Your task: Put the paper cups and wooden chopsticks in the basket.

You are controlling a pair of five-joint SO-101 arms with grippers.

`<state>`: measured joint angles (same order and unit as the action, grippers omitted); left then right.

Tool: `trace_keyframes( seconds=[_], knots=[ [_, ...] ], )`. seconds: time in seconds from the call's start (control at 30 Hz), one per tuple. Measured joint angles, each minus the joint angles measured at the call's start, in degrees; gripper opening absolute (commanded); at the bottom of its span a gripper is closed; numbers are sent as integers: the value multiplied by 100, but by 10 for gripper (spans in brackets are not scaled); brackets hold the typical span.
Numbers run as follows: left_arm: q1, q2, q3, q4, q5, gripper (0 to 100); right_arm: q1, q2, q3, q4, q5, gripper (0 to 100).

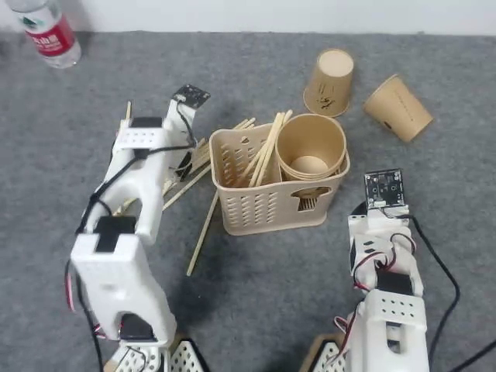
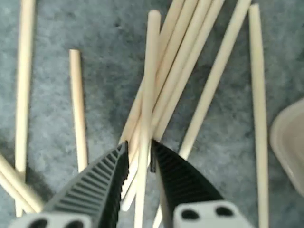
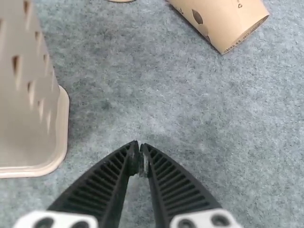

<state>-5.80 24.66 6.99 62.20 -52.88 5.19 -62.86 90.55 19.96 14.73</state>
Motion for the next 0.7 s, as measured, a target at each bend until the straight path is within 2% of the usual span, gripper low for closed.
trace_keyframes(
  seconds=[0.23,0.47,0.6,0.7],
  knots=[
    [-26,1222,-1846,1670,-220,90,0,0,0,0,0,15],
    [-26,1424,-2180,1943,-229,83,0,0,0,0,0,15],
    [-26,1442,-2189,1969,-264,9,0,0,0,0,0,15],
    [44,1459,-2242,2233,-721,12,0,0,0,0,0,15]
  ],
)
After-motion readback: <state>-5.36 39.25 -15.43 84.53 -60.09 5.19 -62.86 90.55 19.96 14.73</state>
